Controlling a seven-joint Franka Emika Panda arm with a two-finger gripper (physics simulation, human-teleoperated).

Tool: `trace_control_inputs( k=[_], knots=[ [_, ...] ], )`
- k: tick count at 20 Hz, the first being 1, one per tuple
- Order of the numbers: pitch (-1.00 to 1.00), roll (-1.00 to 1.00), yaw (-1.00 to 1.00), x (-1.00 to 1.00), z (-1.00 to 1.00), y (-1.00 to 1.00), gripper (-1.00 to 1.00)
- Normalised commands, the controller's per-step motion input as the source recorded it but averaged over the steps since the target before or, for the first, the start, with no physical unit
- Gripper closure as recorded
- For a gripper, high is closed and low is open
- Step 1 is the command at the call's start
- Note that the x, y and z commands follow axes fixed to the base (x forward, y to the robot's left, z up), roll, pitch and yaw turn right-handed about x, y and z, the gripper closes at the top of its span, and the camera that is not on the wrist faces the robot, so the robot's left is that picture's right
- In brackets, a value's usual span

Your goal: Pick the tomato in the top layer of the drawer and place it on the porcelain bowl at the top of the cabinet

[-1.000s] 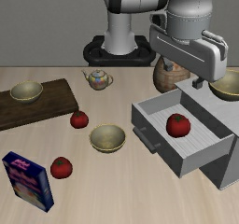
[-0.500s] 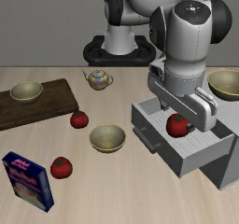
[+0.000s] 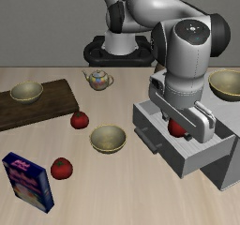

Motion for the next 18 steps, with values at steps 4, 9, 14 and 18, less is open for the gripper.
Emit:
trace_control_inputs(
  k=[4, 9, 14, 18],
  knots=[
    [0.0, 0.0, 0.0, 0.0, 0.0, 0.0, 1.0],
    [0.0, 0.0, 0.0, 0.0, 0.0, 0.0, 1.0],
    [0.0, 0.0, 0.0, 0.0, 0.8, 0.0, 1.0],
    [0.0, 0.0, 0.0, 0.0, 1.0, 0.0, 1.0]
  ],
)
